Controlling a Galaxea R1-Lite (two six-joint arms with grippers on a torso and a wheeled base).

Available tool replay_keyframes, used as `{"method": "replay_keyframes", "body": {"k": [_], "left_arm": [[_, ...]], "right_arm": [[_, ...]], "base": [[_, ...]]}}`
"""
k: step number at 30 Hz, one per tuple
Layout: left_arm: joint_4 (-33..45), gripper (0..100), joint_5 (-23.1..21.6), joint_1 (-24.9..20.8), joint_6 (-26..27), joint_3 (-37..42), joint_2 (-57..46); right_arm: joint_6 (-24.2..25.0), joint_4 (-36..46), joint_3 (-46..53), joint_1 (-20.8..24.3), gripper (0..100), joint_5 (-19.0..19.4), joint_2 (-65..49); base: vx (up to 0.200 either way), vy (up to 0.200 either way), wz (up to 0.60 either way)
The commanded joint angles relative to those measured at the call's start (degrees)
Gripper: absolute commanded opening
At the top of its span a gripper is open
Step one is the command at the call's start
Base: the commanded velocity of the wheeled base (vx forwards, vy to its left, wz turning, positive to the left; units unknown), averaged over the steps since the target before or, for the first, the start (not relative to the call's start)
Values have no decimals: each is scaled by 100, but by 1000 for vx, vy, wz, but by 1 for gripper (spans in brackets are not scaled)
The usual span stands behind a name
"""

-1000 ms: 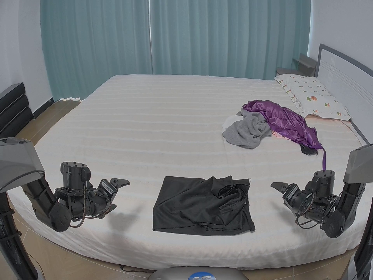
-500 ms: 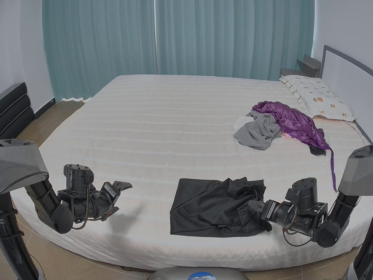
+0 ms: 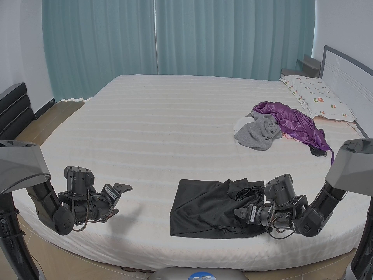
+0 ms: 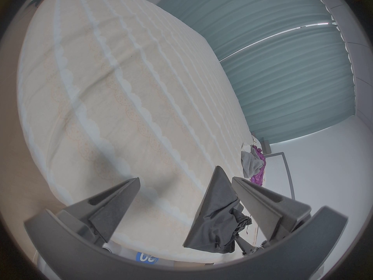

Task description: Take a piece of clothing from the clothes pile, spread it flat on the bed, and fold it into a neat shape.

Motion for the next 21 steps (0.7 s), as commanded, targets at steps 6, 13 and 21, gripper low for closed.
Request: {"method": "replay_keyframes", "body": {"k": [6, 13, 21], "left_arm": [[-2, 100, 5, -3, -3, 9, 8], [-2, 100, 5, 6, 6, 61, -28], [-2, 100, 5, -3, 6, 96, -28]], "right_arm": [[-146, 83, 4, -420, 100, -283, 350], [-287, 127, 584, -868, 100, -265, -230], [-568, 65, 1559, -1475, 100, 43, -969]], "base": [[0, 0, 0], [0, 0, 0], [0, 0, 0]]}}
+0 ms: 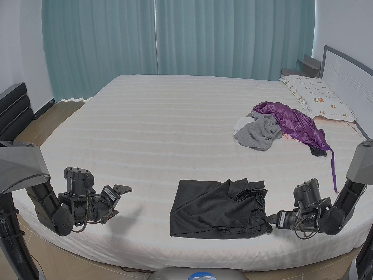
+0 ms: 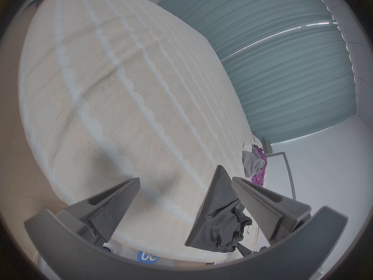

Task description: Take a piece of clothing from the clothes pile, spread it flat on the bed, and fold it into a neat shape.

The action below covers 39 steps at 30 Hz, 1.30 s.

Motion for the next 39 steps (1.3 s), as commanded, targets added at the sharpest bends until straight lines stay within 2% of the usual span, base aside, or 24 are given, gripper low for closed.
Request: {"method": "replay_keyframes", "body": {"k": [1, 8, 13, 19, 25, 26, 34, 39], "left_arm": [[-2, 100, -1, 1, -5, 27, -17], [-2, 100, -1, -8, -5, 27, -17], [-2, 100, -1, 1, -5, 27, -8], [-2, 100, -1, 1, -5, 18, 19], [-2, 100, -1, 1, 4, 18, 19], [-2, 100, -1, 1, 4, 18, 27], [-2, 100, -1, -8, -5, 18, 27], [-2, 100, -1, -8, 4, 27, 27]], "right_arm": [[-135, -45, 563, -419, 100, 240, -584], [32, -80, 483, -419, 100, 1048, -1050], [524, -80, 26, -243, 100, 1514, -699], [577, -88, -519, -85, 100, 1822, -4], [550, -414, -721, -76, 100, 1866, 435], [480, -537, -721, -67, 0, 1857, 523], [-144, -607, -448, -208, 0, 1787, 462], [-188, -598, -237, -296, 0, 1769, 154]], "base": [[0, 0, 0], [0, 0, 0], [0, 0, 0], [0, 0, 0], [0, 0, 0], [0, 0, 0], [0, 0, 0], [0, 0, 0]]}}
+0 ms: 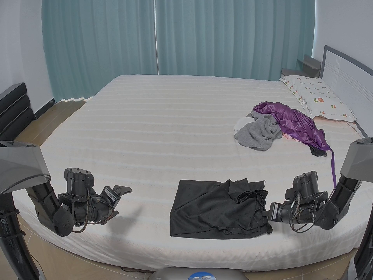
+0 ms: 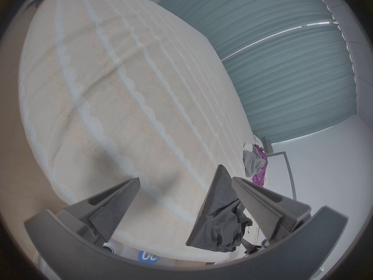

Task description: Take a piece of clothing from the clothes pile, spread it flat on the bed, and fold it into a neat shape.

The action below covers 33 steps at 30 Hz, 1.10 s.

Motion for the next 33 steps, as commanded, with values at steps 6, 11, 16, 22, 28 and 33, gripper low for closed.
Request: {"method": "replay_keyframes", "body": {"k": [6, 11, 16, 22, 28, 33], "left_arm": [[-2, 100, 1, -3, 0, 10, 13], [-2, 100, 1, -3, 0, 10, 13], [-2, 100, 1, -3, 0, 10, 13], [-2, 100, 1, -3, 0, 10, 13], [-2, 100, 1, -3, -8, 1, 13], [-2, 100, 1, -3, -17, 10, 13]], "right_arm": [[-19, 15, 345, -216, 0, -3, -411], [-27, -2, 468, -348, 0, 5, -446], [-63, -2, 582, -348, 0, 41, -385], [43, -99, 354, -392, 100, 23, -481], [570, -20, -42, -23, 100, 5, -903], [1265, 33, -271, 663, 100, -3, -754]], "base": [[0, 0, 0], [0, 0, 0], [0, 0, 0], [0, 0, 0], [0, 0, 0], [0, 0, 0]]}}
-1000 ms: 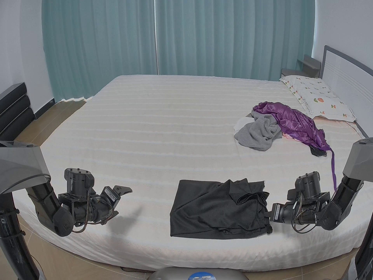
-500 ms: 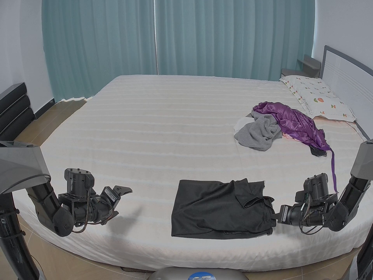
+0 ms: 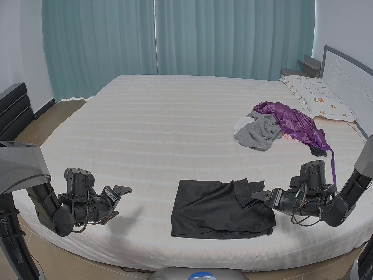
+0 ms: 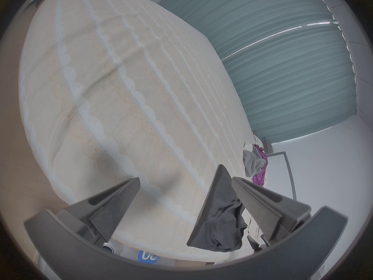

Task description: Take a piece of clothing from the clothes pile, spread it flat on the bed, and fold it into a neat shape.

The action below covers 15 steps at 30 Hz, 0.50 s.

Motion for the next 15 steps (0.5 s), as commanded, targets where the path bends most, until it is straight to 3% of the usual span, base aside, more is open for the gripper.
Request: {"method": "replay_keyframes", "body": {"k": [1, 6, 15], "left_arm": [[-2, 100, 1, -1, -11, -1, 8], [-2, 100, 1, -10, -11, -1, 17], [-2, 100, 1, -10, 6, -10, 78]], "right_arm": [[497, 96, -305, 619, 100, -5, 62], [1139, 615, -780, 1015, 100, -5, 325], [1209, 817, -1404, 1015, 100, -57, 1081]], "base": [[0, 0, 0], [0, 0, 0], [0, 0, 0]]}}
